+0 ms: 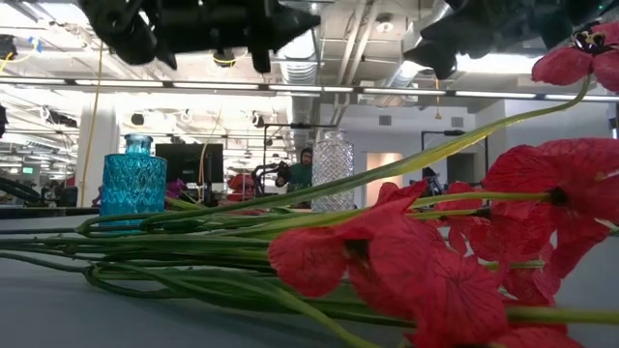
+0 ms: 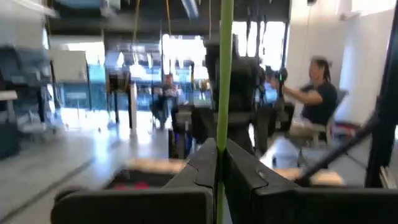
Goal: Sort flowers into vase by color
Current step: Put the left white tulip into the transparent vase
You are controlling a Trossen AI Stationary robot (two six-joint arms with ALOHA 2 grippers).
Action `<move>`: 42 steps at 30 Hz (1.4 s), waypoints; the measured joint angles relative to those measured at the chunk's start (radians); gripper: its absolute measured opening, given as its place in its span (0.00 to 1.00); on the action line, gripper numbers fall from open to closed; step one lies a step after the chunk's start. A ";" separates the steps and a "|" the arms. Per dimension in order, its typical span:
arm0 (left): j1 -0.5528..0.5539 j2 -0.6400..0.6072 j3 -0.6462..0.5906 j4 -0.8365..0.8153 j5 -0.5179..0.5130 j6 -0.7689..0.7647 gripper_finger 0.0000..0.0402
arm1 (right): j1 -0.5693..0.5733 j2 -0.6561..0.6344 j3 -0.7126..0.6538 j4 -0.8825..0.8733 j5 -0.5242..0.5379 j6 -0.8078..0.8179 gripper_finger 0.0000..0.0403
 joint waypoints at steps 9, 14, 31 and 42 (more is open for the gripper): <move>0.021 0.129 0.036 0.060 0.034 -0.033 0.00 | 0.013 0.001 -0.033 0.048 0.002 0.041 0.70; 0.020 0.129 0.036 0.031 0.042 -0.041 0.00 | 0.021 0.001 -0.033 0.046 0.002 0.040 0.70; 0.019 0.129 0.036 -0.091 -0.029 -0.037 0.01 | 0.020 0.001 -0.032 0.045 0.002 0.042 0.70; 0.064 0.113 0.060 -0.249 0.070 -0.076 0.25 | 0.020 0.002 -0.031 -0.012 0.002 0.074 0.70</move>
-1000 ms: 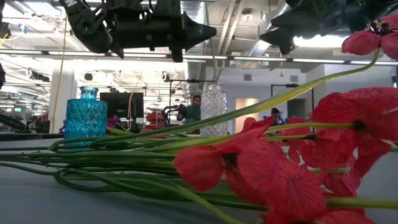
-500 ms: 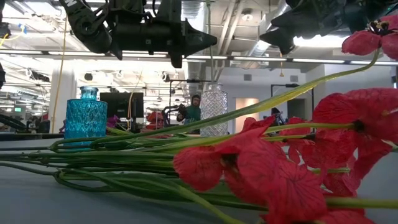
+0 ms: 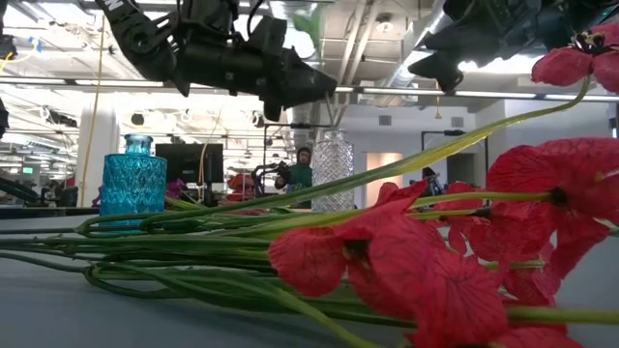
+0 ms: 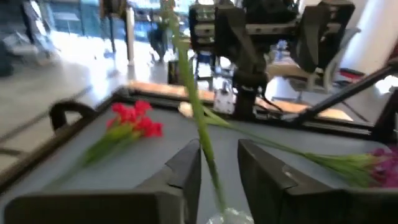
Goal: Sort flowers into vase by color
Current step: Put the left white tulip into the transparent vase, then put the white tulip into the transparent vase
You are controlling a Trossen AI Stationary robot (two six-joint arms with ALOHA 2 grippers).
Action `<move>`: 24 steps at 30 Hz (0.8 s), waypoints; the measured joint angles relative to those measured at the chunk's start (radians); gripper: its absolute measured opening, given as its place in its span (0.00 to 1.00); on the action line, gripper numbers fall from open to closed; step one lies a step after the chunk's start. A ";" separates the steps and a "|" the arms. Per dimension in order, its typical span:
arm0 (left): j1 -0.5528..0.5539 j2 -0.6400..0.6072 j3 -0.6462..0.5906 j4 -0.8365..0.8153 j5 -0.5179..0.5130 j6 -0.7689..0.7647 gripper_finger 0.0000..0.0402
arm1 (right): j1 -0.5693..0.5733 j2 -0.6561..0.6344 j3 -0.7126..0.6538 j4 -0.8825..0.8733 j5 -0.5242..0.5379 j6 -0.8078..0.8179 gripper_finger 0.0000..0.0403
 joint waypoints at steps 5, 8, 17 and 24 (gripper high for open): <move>0.016 -0.014 0.080 -0.224 0.052 0.032 0.35 | 0.002 0.000 0.000 -0.005 -0.001 0.012 0.70; 0.015 -0.022 0.161 -0.435 0.054 0.092 0.38 | 0.004 0.000 0.000 -0.006 -0.003 0.012 0.70; 0.016 -0.029 0.472 -1.134 0.032 0.245 0.39 | -0.008 -0.005 0.001 -0.070 -0.003 0.013 0.70; 0.015 -0.029 0.658 -1.580 0.001 0.235 0.39 | -0.055 -0.017 0.006 -0.246 0.016 0.078 0.70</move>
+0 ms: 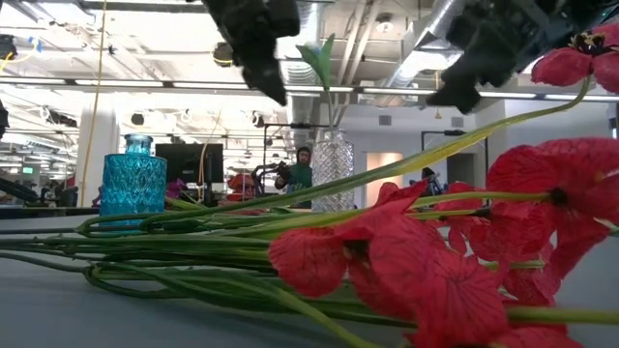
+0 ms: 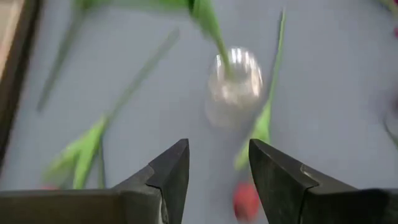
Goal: Sort flowers into vase by color
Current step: Put the white tulip into the transparent vase
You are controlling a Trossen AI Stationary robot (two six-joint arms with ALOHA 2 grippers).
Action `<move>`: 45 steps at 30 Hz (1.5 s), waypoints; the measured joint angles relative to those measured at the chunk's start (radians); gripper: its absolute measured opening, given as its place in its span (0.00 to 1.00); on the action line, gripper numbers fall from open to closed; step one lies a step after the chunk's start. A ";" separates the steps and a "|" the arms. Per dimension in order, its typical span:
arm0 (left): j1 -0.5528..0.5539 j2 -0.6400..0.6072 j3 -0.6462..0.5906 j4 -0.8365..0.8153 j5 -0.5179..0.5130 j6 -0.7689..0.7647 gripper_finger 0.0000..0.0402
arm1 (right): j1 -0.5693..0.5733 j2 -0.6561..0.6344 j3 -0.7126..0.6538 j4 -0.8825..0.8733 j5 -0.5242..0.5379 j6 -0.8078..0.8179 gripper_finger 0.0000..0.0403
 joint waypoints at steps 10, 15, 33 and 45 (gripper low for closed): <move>-0.024 -0.041 0.019 -0.181 0.012 -0.019 0.39 | 0.035 0.000 0.123 -0.639 0.257 0.424 0.70; -0.035 -0.105 0.019 -0.185 0.014 0.032 0.39 | 0.110 0.000 0.057 -0.731 0.284 0.622 0.70; -0.038 -0.488 -0.267 0.095 0.003 0.020 0.39 | 0.037 0.201 -0.014 -0.779 0.513 0.978 0.70; -0.061 -0.491 -0.274 0.114 0.001 0.017 0.39 | -0.122 0.395 0.027 -0.859 0.431 0.824 0.70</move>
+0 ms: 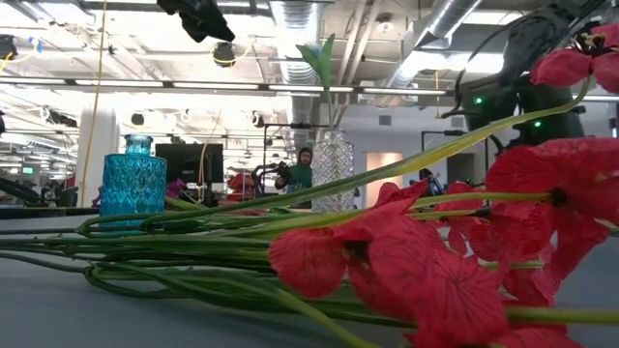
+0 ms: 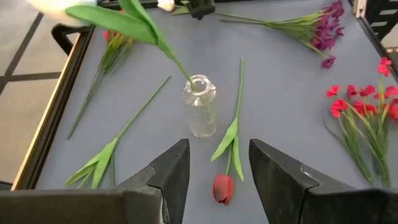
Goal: Sort flowers into vase by color
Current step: Put the white tulip into the transparent vase
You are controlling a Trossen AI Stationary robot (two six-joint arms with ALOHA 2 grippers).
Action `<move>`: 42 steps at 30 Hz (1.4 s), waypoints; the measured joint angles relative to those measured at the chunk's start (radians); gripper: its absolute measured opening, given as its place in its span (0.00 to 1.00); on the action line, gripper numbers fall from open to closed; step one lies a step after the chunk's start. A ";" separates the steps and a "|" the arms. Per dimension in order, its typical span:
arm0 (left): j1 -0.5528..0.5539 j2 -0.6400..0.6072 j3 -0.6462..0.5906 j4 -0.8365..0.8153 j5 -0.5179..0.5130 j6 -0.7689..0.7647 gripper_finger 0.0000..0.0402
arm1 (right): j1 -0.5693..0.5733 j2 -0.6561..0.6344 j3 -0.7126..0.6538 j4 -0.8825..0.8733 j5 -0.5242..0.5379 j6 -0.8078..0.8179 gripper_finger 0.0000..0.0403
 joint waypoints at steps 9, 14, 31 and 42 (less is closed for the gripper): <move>-0.008 0.003 0.000 0.000 -0.020 -0.001 0.39 | -0.213 0.001 0.002 0.000 0.023 -0.145 0.70; -0.008 0.003 0.000 0.000 -0.021 -0.007 0.39 | -0.348 0.001 -0.004 0.005 0.030 -0.258 0.70; -0.008 0.003 0.000 0.000 -0.022 -0.009 0.39 | -0.396 0.131 -0.045 0.139 -0.071 -0.333 0.37; -0.008 0.003 0.000 0.000 -0.019 -0.043 0.39 | -0.395 0.041 0.093 0.147 -0.110 -0.475 0.10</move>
